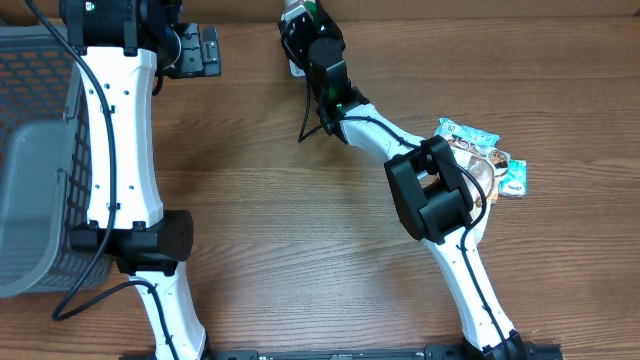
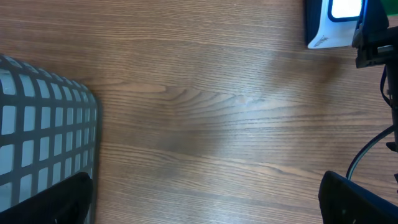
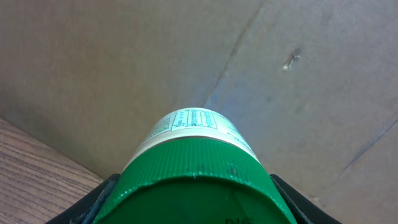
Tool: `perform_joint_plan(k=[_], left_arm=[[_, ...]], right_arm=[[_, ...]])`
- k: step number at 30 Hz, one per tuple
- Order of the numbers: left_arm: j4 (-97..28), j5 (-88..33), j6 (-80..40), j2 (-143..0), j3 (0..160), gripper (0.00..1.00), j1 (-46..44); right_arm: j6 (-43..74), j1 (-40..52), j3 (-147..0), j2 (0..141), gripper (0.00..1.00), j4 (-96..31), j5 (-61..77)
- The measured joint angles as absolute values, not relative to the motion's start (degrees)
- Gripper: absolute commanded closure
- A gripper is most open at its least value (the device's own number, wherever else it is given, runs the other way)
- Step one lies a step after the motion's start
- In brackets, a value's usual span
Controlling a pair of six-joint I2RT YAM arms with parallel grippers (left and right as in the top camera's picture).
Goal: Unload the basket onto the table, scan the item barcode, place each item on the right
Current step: 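Hold the jar in front of the scanner with the right gripper, then carry the jar right and lower it beside the packets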
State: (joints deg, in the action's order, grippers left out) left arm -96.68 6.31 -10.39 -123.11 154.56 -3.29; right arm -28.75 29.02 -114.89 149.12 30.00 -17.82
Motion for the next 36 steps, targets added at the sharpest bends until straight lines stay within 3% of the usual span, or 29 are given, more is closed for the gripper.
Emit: perform_joint_plan(k=[4,9,17,26,33,36], left_arm=[[-96.7,6.3,-10.4,-123.1,154.6,0.0,-3.3],[-96.7,6.3,-10.4,-123.1,154.6,0.0,-3.3],[-96.7,6.3,-10.4,-123.1,154.6,0.0,-3.3],[-96.7,6.3,-10.4,-123.1,154.6,0.0,-3.3],[-96.7,6.3,-10.4,-123.1,154.6,0.0,-3.3],[-96.7,6.3,-10.4,-123.1,154.6,0.0,-3.3]], right_arm=[[-28.7,29.4,-114.9,149.0,0.71,28.2,-19.2],[-28.7,30.2,-114.7,146.6,0.72,16.0,-20.6],[-17.2,30.6,-114.2,129.3,0.69,-10.2,-19.8],[1.1,30.5,-115.4,107.9,0.71,-50.6,-10.3],[10.8,29.9,-115.3,111.1,0.74,-74.5,-7.9],[12.6,29.1,-115.0,114.6,0.73,-79.0,-7.7]])
